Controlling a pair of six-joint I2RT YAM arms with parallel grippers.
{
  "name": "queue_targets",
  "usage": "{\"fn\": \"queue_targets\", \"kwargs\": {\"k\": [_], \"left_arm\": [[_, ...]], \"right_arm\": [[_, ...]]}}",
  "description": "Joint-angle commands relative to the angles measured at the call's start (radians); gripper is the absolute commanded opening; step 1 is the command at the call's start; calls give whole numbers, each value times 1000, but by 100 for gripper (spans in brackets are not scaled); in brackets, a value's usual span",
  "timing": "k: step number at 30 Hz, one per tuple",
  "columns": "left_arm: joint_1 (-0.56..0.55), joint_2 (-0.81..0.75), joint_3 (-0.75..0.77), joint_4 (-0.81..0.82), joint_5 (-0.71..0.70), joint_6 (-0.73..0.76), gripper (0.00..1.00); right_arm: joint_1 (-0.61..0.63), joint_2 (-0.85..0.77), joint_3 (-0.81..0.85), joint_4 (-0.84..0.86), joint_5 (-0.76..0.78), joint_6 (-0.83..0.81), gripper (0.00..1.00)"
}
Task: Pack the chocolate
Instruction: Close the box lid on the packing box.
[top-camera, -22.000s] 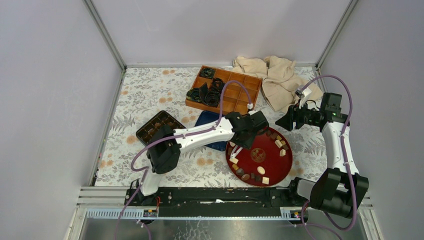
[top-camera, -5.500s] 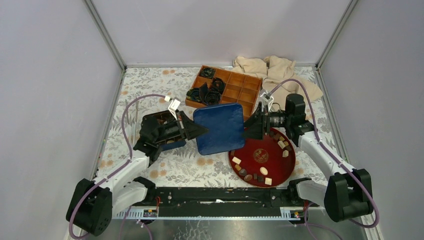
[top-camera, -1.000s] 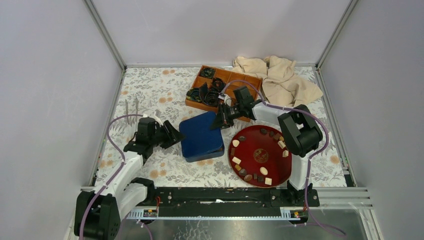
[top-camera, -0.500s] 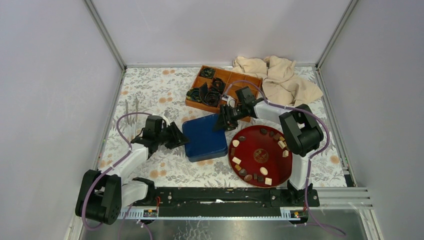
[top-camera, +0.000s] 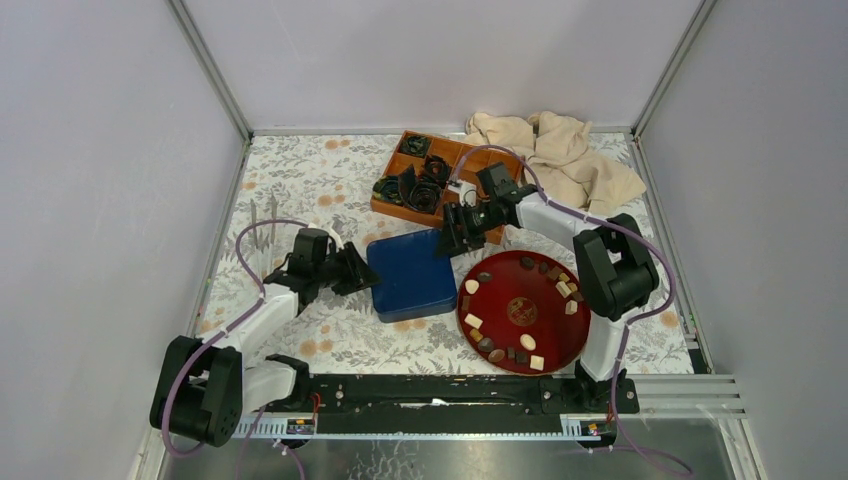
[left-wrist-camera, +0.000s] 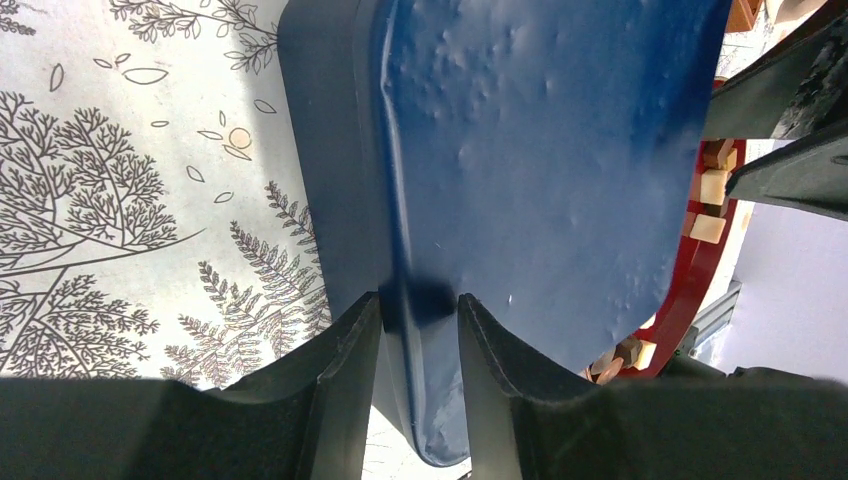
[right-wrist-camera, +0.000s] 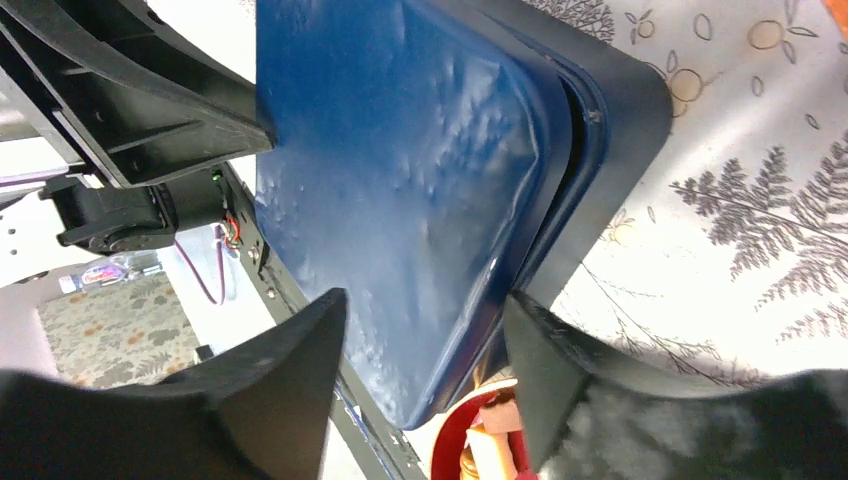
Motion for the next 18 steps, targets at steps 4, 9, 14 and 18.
{"fn": "queue_targets", "kwargs": {"k": [4,9,14,18], "left_arm": [[-17,15,39,23,11,32,41],[-30,32,36,40,11,27,41],[-43,65,30,58,11,27,41],[-45,76,29,62,10,28,41]], "right_arm": [[-11,-59,-24,-53,55,-95,99],[2,5,-14,-31,-1,-72,100],[34,38,3,-8,-81,-68,100],[36,43,3,10,-114,-40,91]]}}
